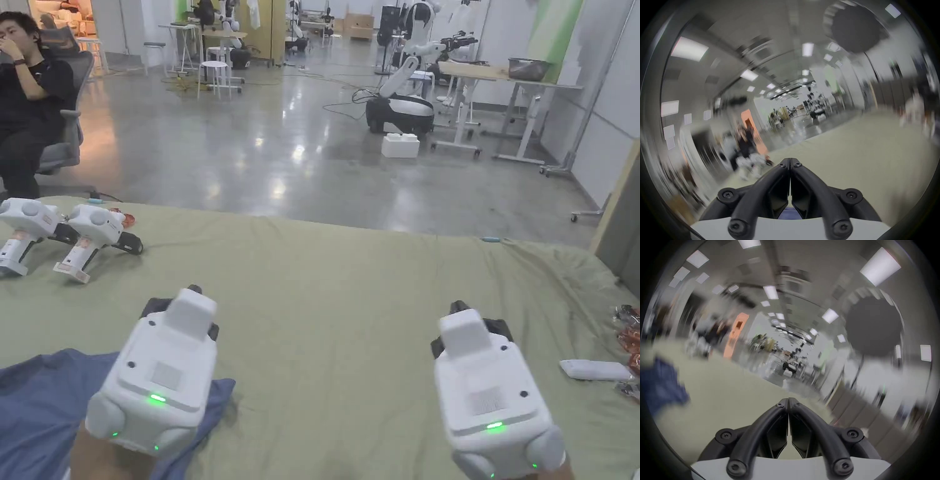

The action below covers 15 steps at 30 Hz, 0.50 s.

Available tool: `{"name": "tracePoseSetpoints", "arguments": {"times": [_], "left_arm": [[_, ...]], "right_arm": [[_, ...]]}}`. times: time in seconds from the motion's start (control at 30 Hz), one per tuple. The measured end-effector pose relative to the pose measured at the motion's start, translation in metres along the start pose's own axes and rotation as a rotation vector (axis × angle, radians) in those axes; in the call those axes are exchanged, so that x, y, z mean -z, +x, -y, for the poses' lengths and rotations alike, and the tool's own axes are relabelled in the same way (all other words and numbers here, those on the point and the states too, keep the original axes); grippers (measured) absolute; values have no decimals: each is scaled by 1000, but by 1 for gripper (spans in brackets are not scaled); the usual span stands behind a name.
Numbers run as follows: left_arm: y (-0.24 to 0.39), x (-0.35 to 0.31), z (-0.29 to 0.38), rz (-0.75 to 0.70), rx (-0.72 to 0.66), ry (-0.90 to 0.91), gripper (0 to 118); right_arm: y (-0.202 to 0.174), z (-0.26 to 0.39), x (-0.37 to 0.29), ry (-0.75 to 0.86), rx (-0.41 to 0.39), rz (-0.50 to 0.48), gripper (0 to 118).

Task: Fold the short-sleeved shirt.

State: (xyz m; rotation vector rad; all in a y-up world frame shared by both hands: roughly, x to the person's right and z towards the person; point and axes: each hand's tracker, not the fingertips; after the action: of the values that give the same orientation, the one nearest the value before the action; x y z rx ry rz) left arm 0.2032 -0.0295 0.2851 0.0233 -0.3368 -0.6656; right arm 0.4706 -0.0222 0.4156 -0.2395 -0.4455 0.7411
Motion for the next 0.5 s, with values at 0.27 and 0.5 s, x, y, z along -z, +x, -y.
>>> {"name": "tracePoseSetpoints", "arguments": {"times": [0.27,0.5], "left_arm": [[3,-12,9,-41,418,33,1],[-41,2,24,65,-566,-69,1]], "right_arm": [[-5,2,-10,9,-243,27,0],[24,9,-3,-147,534,-51,0]]}}
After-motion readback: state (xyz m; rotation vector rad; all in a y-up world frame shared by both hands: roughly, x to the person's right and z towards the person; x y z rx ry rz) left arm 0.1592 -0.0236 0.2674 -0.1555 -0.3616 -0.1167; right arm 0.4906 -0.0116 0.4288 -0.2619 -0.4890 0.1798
